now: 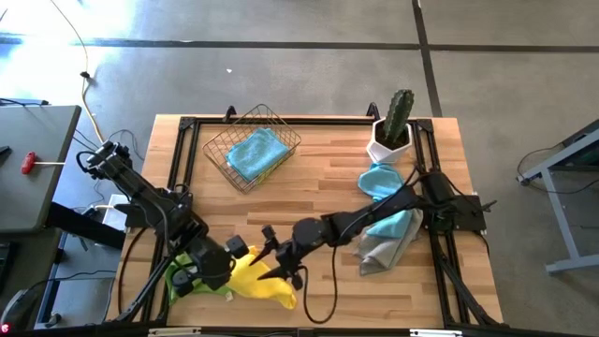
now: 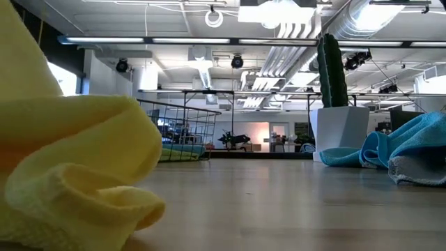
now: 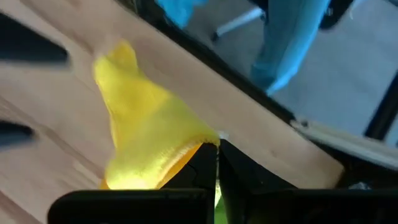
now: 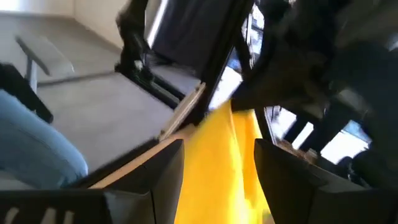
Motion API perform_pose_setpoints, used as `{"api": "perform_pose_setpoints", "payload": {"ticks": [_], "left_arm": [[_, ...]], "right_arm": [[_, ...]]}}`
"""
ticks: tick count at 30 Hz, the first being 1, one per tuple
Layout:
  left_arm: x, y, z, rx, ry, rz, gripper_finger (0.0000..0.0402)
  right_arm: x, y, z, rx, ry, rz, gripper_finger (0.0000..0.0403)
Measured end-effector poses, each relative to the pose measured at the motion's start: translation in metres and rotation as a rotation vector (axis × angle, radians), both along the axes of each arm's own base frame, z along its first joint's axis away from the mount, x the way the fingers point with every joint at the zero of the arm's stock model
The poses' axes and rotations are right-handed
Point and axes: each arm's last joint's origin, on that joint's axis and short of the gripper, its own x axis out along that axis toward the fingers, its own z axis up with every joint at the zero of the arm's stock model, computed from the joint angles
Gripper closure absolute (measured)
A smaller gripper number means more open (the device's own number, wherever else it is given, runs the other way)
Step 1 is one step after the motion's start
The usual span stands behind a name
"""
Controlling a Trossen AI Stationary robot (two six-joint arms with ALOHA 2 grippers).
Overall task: Fold microfiber towels
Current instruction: Fold the yellow microfiber towel
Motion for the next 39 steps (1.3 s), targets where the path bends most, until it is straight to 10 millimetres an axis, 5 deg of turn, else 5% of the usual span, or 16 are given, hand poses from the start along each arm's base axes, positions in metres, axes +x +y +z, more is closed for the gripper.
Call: {"api": "perform_pose_setpoints", "payload": {"ticks": [8, 14, 21, 28, 32, 39], "left_arm": [[-0.005, 0.001, -0.001, -0.028, 0.108, 0.16, 0.0401], [-0.008, 0.012, 0.004, 0.133, 0.033, 0.301, 0.0401], [0.011, 0.038, 0.043, 0.296, -0.266, 0.444, 0.0401], [0.035, 0.067, 0.082, 0.259, -0.523, 0.596, 0.0401], [0.042, 0.09, 0.075, 0.357, -0.476, 0.656, 0.0401], [0.071, 0.12, 0.03, 0.471, -0.19, 0.745, 0.0395]], "right_arm": [[-0.004, -0.008, -0.006, 0.122, 0.23, 0.043, 0.0215], [-0.028, -0.012, 0.014, 0.133, 0.439, -0.04, 0.0215], [-0.069, -0.008, 0.058, 0.162, 0.554, -0.123, 0.0215], [-0.099, 0.01, 0.077, 0.145, 0.583, -0.218, 0.0215], [-0.108, 0.021, 0.073, 0.067, 0.582, -0.311, 0.0215], [-0.111, 0.024, 0.056, -0.042, 0.598, -0.511, 0.0215]]}}
